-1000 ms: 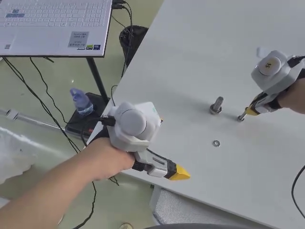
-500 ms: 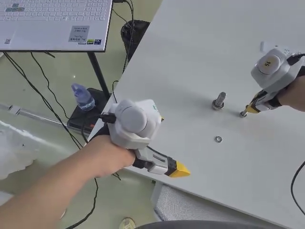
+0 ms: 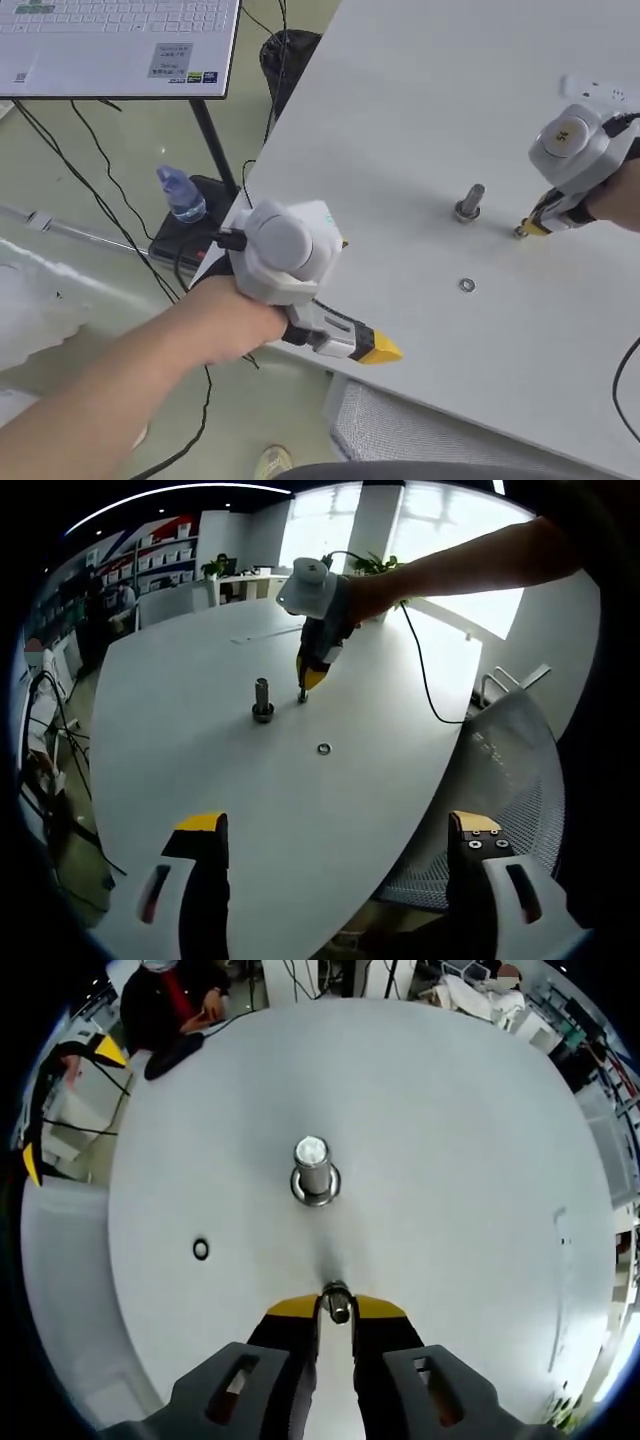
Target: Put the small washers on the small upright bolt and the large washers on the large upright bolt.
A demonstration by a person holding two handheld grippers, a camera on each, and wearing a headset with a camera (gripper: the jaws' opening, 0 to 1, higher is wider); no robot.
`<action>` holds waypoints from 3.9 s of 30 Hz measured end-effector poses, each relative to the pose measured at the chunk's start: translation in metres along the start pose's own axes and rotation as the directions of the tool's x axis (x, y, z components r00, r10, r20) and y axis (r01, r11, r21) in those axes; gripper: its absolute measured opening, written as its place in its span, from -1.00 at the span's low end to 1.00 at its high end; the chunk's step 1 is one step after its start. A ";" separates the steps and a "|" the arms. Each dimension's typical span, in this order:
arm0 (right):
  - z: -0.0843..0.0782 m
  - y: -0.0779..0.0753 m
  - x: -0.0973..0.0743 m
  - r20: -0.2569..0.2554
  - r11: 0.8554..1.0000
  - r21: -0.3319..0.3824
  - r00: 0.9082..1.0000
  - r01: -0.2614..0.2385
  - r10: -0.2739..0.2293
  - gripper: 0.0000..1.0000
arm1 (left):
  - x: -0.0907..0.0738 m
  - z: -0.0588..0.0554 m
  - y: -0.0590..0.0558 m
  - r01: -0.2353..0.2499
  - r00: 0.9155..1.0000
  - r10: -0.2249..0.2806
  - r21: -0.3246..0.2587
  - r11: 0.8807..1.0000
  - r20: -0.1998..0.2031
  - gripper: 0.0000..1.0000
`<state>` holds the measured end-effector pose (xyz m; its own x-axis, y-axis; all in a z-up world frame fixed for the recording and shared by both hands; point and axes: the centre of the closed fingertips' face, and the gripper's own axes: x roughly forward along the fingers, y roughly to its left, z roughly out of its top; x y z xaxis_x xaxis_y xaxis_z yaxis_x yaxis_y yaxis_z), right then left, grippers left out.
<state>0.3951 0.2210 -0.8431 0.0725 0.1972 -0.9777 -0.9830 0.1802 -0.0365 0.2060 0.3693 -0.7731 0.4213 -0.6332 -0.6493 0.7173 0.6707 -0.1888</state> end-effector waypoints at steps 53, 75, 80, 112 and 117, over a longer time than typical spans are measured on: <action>-0.008 -0.009 0.020 -0.041 0.999 -0.041 0.999 -0.020 0.019 -0.52 | 0.005 0.002 0.005 0.004 1.000 -0.004 -0.003 1.000 -0.015 0.74; 0.004 -0.006 -0.004 0.000 0.999 -0.042 1.000 -0.018 0.018 -0.47 | -0.005 0.004 0.000 -0.007 1.000 0.007 0.022 1.000 -0.012 0.73; 0.005 -0.004 -0.014 -0.001 0.999 -0.041 1.000 -0.016 0.016 -0.48 | -0.007 0.009 -0.002 -0.009 1.000 0.009 0.030 0.999 0.000 0.74; 0.017 0.038 -0.053 0.041 0.999 -0.047 0.999 -0.021 0.022 -0.43 | -0.018 0.022 -0.014 -0.036 0.999 0.034 0.058 0.998 0.039 0.97; 0.014 0.054 -0.052 0.043 0.998 -0.050 0.998 -0.033 0.035 -0.43 | -0.019 0.017 -0.016 -0.040 0.999 0.038 0.070 0.997 0.023 0.94</action>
<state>0.3408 0.2344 -0.7917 0.0453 0.2443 -0.9686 -0.9920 0.1253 -0.0148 0.1962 0.3644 -0.7455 0.4612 -0.6157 -0.6389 0.7371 0.6667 -0.1105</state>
